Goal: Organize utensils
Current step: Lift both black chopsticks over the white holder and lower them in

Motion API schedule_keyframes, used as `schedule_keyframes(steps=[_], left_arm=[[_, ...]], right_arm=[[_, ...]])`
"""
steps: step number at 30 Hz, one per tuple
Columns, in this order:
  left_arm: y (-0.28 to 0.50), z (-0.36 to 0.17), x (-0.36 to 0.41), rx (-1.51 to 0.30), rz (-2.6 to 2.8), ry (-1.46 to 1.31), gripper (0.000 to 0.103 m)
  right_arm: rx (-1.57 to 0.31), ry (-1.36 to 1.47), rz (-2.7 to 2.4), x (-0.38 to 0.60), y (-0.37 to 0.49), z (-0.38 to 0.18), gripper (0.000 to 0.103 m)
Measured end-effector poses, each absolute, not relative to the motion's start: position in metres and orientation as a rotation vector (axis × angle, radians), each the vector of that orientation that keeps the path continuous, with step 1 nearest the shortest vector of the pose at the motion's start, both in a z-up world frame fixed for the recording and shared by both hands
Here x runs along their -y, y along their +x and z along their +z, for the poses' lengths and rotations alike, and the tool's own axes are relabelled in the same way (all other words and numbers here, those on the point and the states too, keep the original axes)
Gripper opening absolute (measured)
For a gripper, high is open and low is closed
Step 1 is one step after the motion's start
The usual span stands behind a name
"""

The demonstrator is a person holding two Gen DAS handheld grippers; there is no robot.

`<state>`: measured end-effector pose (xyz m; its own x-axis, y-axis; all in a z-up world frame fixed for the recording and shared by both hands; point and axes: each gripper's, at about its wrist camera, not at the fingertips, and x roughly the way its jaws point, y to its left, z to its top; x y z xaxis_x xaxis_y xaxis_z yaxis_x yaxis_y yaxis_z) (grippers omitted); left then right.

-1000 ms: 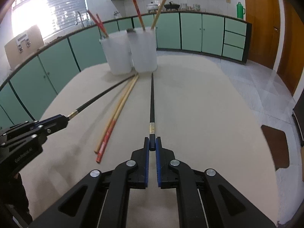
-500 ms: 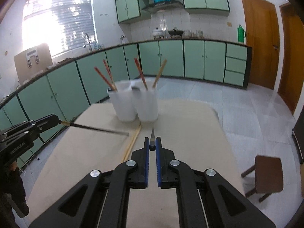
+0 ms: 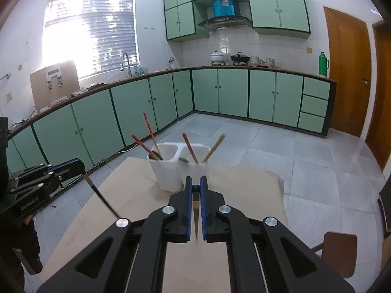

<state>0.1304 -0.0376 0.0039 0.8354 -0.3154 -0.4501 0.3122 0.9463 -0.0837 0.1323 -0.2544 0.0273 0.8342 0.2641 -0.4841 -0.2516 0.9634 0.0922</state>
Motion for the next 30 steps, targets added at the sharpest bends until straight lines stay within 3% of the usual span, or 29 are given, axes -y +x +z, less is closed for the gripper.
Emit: schedule_keyframes(steps=[8,21,30], left_arm=[[0.145,0.029,0.045,-0.427,-0.378,-0.011,0.006],[0.208,0.121,0.065,-0.204,-0.371,-0.001,0.006],[0.27,0.105,0.069,-0.218,-0.311,0.024,0.006]], right_arm=[[-0.451,-0.009,0.276,0.261,0.148,0.07,0.006],[-0.232,-0.015,0.269,0.262,0.195,0.187,0.006],[-0.245,0.027,0.283,0.245,0.266,0.164,0.006]])
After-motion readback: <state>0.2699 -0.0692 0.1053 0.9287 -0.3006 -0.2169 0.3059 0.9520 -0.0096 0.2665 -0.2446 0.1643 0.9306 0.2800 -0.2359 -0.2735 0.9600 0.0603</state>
